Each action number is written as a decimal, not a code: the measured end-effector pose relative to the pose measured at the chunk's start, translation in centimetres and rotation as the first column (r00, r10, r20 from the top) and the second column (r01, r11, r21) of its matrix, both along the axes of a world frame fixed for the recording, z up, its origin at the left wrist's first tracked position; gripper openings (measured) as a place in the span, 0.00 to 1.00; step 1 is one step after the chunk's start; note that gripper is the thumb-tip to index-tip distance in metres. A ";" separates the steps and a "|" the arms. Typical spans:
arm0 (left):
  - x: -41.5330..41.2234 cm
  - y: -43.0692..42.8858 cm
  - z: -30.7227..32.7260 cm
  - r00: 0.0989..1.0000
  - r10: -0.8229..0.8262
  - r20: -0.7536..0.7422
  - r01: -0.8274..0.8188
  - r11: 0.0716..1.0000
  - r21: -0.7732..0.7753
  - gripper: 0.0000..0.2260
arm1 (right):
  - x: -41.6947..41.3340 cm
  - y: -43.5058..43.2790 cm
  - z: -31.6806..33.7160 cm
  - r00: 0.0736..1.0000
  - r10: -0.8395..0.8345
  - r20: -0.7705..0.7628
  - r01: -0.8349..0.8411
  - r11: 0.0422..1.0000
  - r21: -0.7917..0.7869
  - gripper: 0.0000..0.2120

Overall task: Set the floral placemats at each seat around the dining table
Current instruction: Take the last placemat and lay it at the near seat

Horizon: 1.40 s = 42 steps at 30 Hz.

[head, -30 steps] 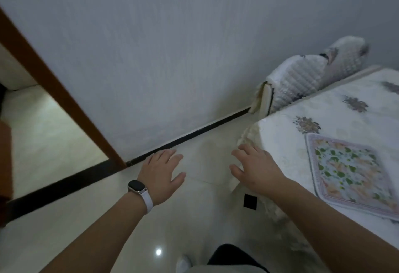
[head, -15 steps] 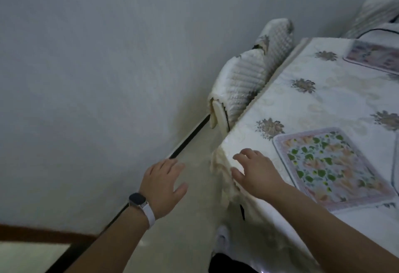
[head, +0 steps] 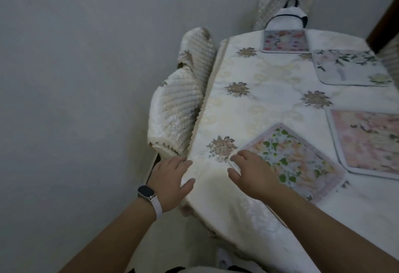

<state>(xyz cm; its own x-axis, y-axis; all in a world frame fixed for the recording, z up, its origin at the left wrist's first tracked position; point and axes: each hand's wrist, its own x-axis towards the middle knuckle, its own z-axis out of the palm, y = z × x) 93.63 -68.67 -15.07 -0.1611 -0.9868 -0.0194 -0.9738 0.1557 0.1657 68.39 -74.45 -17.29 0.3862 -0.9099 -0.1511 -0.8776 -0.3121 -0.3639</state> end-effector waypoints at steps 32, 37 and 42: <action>-11.4 -24.1 -8.8 0.798 -0.466 -0.382 0.603 0.626 0.494 0.22 | -4.2 6.2 -4.9 0.291 -0.956 -0.048 0.905 0.259 0.338 0.22; -13.2 -25.4 -9.7 0.847 -0.406 -0.344 0.532 0.638 0.556 0.22 | -6.5 5.9 -6.1 0.149 -0.989 -0.016 0.906 0.130 0.402 0.21; -15.3 -25.4 -10.8 0.892 -0.313 -0.325 0.450 0.676 0.584 0.25 | -9.1 5.0 -6.9 0.042 -0.999 -0.004 0.876 0.035 0.481 0.28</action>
